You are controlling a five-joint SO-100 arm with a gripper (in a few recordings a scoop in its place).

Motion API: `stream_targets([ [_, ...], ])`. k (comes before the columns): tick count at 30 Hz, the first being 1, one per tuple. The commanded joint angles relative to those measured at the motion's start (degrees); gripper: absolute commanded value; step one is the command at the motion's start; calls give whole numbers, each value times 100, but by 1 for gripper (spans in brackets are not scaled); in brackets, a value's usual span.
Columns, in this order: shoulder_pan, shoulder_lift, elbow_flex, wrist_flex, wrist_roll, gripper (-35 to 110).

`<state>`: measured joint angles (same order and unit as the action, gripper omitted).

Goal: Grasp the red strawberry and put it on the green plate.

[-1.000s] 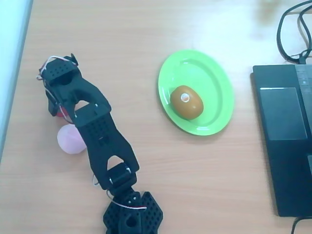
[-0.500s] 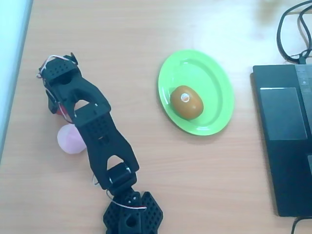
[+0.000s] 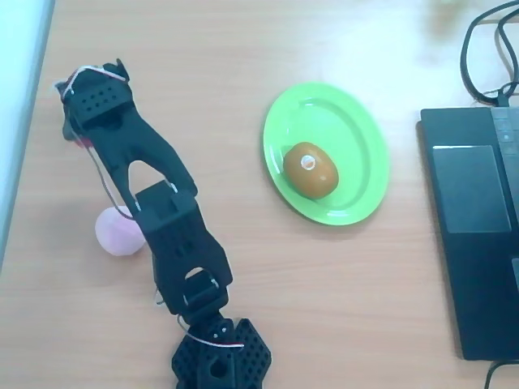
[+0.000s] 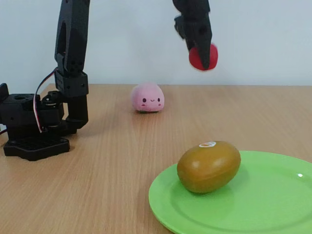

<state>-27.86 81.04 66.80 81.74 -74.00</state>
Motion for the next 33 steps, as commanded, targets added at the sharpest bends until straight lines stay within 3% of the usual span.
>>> stream_targets([
  [1, 185, 633, -290, 369, 519, 23],
  [18, 2848, 1283, -439, 738, 4456, 20],
  [26, 4271, 809, -492, 615, 5704, 18],
  [33, 4878, 53, -817, 439, 6064, 18],
])
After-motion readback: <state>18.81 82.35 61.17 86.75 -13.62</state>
